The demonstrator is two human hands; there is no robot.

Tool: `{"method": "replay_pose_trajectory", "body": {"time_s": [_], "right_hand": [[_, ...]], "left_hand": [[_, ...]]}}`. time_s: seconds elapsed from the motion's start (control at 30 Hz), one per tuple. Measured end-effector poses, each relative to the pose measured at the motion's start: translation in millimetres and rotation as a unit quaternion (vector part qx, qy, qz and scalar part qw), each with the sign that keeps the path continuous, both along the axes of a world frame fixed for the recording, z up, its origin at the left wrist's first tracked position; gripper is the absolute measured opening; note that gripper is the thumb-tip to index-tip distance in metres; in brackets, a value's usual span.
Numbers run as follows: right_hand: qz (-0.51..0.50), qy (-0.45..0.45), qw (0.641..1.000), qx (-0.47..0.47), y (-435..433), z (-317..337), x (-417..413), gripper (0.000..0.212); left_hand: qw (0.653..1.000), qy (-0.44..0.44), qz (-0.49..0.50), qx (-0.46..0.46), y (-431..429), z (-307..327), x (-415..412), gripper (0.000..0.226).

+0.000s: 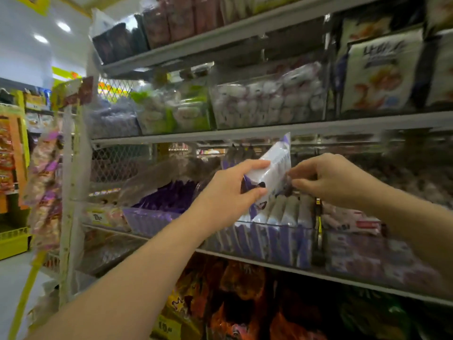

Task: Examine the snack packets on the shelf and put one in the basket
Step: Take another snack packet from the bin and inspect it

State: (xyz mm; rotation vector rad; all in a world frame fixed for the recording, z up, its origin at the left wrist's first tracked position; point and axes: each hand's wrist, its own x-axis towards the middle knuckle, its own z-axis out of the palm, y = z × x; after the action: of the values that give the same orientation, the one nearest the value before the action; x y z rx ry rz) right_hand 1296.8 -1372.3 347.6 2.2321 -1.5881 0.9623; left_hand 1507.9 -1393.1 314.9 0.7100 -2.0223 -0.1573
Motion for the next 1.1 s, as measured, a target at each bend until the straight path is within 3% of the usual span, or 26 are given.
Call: {"method": "replay_pose_trajectory", "body": {"time_s": [0.07,0.23,0.47,0.57,0.67,0.93,1.1], "right_hand": [[-0.035,0.059,0.998,-0.002,-10,12,-13,0.021],[-0.075,0.107,0.991,-0.007,-45,24,-33,0.024],[-0.039,0.087,0.995,0.034,-83,28,-38,0.044],[-0.043,0.101,0.991,0.073,-101,34,-36,0.039],[-0.036,0.184,0.975,0.122,-116,37,-31,0.03],[-0.047,0.293,0.936,0.191,-135,45,-29,0.033],[-0.024,0.287,0.935,0.209,-141,44,-28,0.036]], "left_hand": [[1.0,-0.031,0.003,-0.001,-10,8,-15,0.044],[0.998,-0.062,0.012,0.007,-42,28,-46,0.046],[0.999,-0.03,0.024,0.02,-89,41,-70,0.044],[0.999,0.01,0.051,0.012,-105,39,-70,0.04],[0.997,0.004,0.074,0.001,-116,35,-66,0.04],[0.986,-0.09,0.132,-0.043,-124,39,-73,0.045],[0.936,-0.237,0.242,-0.098,-125,45,-86,0.038]]}}
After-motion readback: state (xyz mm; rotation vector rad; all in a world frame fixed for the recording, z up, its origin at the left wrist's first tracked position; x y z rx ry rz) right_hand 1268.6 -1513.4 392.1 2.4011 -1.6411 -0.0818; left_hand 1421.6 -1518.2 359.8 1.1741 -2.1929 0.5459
